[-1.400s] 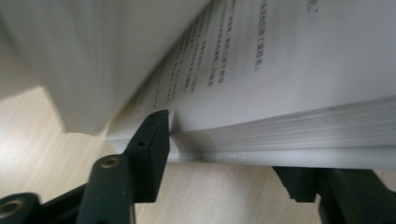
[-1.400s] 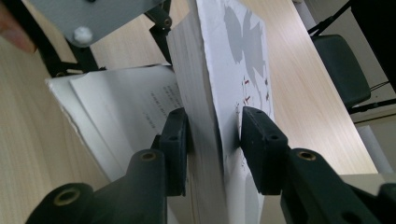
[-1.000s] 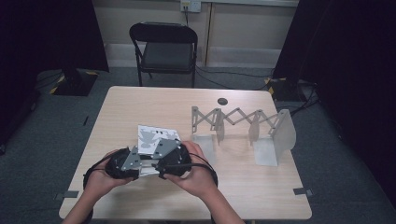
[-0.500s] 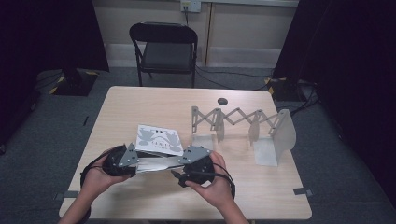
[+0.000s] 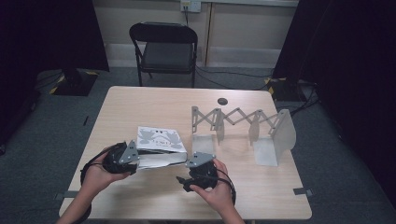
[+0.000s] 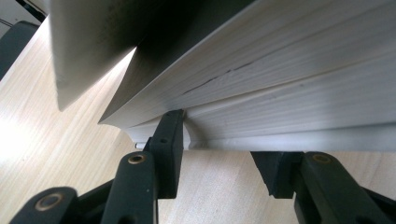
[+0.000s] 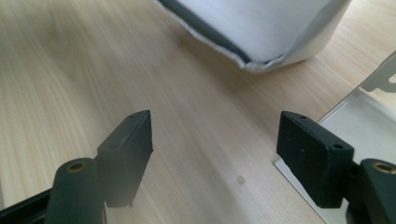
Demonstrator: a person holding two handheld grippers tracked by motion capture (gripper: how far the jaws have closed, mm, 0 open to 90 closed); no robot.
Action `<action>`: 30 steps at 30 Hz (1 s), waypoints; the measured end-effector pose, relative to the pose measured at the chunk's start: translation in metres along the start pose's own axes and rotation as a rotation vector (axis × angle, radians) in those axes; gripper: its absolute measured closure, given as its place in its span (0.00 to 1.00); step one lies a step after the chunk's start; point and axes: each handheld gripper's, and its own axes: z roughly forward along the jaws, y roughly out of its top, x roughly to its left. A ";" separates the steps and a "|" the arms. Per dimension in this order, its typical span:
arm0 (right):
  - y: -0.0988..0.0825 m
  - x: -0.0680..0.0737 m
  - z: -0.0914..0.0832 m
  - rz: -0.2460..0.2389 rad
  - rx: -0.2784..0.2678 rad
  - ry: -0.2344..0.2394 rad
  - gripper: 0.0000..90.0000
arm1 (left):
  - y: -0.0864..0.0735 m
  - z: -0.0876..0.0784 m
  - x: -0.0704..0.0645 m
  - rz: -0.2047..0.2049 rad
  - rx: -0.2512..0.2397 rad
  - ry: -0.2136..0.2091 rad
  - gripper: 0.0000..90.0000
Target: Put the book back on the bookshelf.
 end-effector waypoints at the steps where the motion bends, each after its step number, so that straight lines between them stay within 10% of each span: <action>1: -0.001 -0.001 0.001 0.007 -0.002 0.010 0.29 | 0.001 0.000 0.000 0.001 -0.002 -0.003 0.63; 16: -0.015 -0.005 0.004 0.070 -0.024 0.026 0.31 | 0.005 -0.013 0.007 -0.022 0.000 -0.037 0.69; 30: 0.022 -0.012 -0.002 0.068 -0.119 -0.054 0.45 | 0.003 -0.014 0.007 -0.017 -0.011 -0.038 0.69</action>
